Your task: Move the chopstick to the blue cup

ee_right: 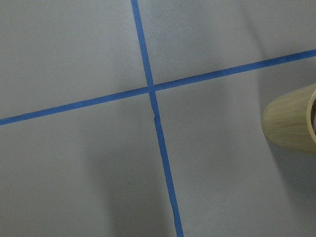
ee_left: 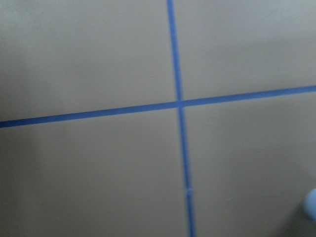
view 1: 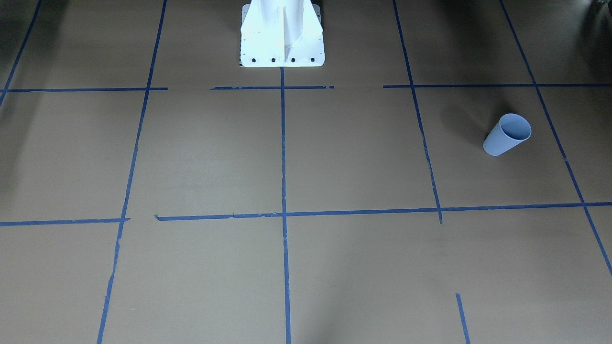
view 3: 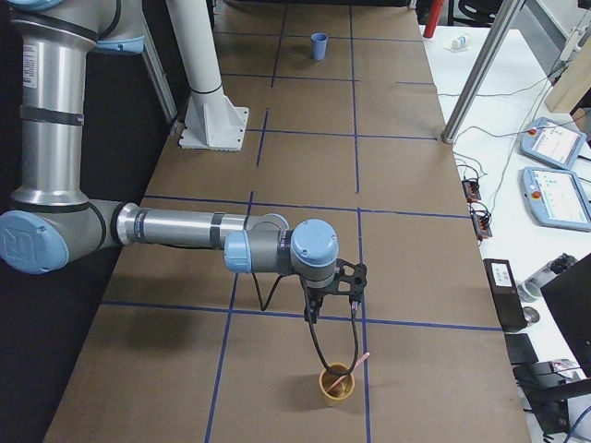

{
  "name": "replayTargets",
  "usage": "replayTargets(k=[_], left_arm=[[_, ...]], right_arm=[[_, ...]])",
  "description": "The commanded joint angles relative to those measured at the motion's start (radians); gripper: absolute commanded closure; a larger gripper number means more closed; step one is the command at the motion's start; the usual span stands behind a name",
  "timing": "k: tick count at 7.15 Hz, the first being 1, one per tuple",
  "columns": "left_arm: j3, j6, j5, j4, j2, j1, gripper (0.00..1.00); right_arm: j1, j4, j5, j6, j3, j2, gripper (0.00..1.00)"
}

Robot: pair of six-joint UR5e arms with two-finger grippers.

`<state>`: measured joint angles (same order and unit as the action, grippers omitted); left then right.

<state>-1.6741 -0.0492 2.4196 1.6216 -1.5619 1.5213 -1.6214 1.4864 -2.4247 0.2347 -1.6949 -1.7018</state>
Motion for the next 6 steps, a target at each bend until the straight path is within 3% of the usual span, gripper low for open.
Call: replayTargets(k=[1,3,6], left_arm=[[-0.050,-0.256,0.029,0.142,0.040,-0.119,0.00],[-0.039,-0.517,0.016,0.398,0.095,-0.232,0.00],[-0.035,-0.586,-0.025,0.439,0.103,-0.343,0.00]], right_arm=[[0.000,0.000,-0.001,0.000,-0.009,-0.002,0.00],[0.000,0.000,0.001,0.000,-0.009,0.002,0.00],[0.000,0.000,0.003,0.000,-0.009,0.005,0.00]])
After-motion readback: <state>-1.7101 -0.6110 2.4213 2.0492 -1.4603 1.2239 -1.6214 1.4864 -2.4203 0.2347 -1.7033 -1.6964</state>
